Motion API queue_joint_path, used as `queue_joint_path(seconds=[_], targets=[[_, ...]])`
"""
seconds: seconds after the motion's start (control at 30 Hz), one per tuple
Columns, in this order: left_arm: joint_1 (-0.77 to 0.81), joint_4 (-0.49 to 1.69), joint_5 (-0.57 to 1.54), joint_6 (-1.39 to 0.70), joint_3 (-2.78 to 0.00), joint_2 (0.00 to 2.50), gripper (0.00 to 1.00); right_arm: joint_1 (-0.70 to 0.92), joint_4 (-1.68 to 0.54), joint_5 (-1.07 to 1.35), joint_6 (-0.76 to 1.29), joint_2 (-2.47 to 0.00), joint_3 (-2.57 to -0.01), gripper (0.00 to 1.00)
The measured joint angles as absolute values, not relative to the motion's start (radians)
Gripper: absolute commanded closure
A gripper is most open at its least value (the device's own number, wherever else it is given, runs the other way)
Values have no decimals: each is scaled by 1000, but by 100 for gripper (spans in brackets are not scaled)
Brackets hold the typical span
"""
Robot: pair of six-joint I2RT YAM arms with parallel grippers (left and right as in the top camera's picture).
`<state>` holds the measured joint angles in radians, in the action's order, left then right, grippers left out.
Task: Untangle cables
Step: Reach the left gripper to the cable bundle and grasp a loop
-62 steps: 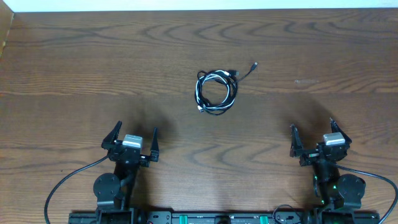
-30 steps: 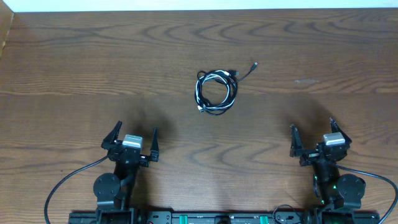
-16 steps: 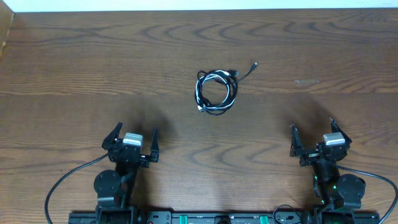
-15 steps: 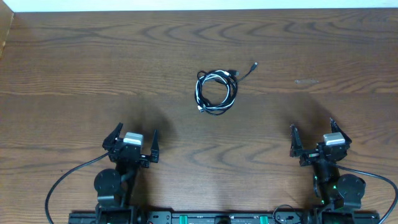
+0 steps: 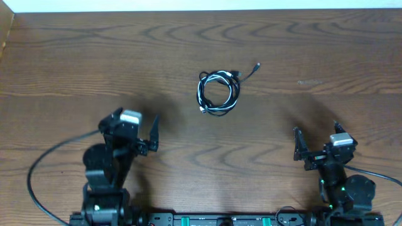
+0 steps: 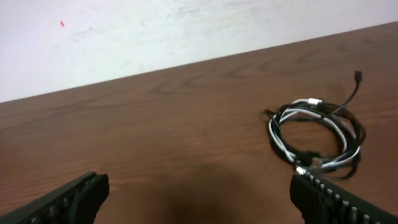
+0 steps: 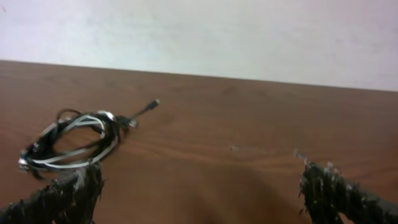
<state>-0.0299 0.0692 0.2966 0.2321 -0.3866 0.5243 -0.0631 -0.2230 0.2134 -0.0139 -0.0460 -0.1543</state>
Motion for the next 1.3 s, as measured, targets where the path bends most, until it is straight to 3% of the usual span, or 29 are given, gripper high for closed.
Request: queue_joint_path(seconds=[0.33,0.73,0.87,1.2,1.3], targets=[[-30,351,409,210,-780,872,2,-63,-333,233,-10,-417,-480,1],[-30,870,422,209,-1406,1318,2,-63,-738,329,-33,-1013,-1031,1],[-30,902,437,208,-1548,1452,2,-63,-773,372,-47,-1145,-1164,1],[-10,821,556,207,-1568,1573,2,-63,-762,464,-52,-1198,-1178,1],[44,819,573,205,-1570,1638,15,-63,-762,470,-54,-1204,-1178,4]])
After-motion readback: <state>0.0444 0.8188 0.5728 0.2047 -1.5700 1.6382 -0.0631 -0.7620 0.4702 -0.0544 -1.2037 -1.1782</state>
